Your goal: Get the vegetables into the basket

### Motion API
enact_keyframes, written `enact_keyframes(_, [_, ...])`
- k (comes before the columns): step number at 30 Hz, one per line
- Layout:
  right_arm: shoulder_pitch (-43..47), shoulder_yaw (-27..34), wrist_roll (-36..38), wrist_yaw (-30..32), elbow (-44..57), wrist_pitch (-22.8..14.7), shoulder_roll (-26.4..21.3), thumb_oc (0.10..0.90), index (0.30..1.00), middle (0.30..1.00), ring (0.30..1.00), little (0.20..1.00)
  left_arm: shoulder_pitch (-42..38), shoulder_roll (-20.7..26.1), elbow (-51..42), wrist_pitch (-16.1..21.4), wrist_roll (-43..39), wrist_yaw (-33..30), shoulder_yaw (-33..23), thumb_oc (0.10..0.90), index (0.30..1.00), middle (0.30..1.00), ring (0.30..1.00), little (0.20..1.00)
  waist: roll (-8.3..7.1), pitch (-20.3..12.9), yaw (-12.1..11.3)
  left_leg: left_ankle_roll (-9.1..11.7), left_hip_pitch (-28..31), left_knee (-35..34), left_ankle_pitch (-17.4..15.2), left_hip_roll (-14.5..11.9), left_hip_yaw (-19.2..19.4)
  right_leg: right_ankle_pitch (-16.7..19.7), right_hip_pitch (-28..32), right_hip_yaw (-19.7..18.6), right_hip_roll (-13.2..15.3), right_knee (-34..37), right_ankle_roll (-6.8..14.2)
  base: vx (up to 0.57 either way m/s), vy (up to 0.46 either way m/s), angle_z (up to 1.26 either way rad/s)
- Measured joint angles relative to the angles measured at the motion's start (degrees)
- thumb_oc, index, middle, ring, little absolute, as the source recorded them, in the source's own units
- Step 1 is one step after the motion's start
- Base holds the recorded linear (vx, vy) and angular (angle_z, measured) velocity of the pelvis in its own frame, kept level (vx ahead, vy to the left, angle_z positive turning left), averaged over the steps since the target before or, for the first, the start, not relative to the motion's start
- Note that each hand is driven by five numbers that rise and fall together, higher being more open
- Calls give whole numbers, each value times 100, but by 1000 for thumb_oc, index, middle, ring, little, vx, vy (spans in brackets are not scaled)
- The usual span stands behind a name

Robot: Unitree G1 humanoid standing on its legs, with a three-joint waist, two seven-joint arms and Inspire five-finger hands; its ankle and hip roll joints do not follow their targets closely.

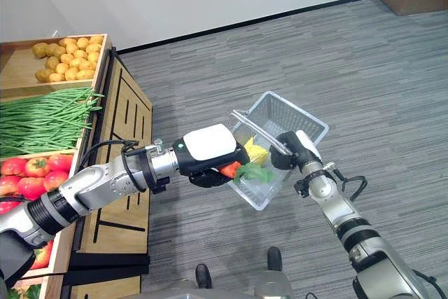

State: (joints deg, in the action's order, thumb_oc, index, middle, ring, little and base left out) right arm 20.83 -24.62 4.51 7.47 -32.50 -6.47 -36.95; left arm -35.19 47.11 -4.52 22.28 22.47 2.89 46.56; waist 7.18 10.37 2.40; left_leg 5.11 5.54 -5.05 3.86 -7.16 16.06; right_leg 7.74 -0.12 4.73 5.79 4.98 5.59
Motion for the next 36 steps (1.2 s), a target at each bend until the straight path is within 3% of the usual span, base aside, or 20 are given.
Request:
enact_keyframes(10, [-11,-237,455,-241,502,5,2,400,300,300,300,300,141,-815,1143,-222,305,-27,1,400,300,300,300,300,-43,28,128,0,28,-1,0,-30,67,13,-11,-59,-37,0,-15,0,-11,-3])
enact_keyframes(27, [-86,-498,1022,-767,1602,6,92,400,300,300,300,300,727,-1018,2064,-518,1085,-429,-79,400,300,300,300,300,-105,28,171,0,99,-3,-2,-60,167,36,-6,-156,-79,1,-36,-3,-3,-3])
enact_keyframes(36, [-349,-614,1459,-1156,2417,16,-241,400,300,300,300,300,862,-1237,2748,-759,1563,-794,-418,400,300,300,300,300,-151,32,172,0,99,-3,-2,-65,169,37,-7,-156,-84,1,-36,0,0,0])
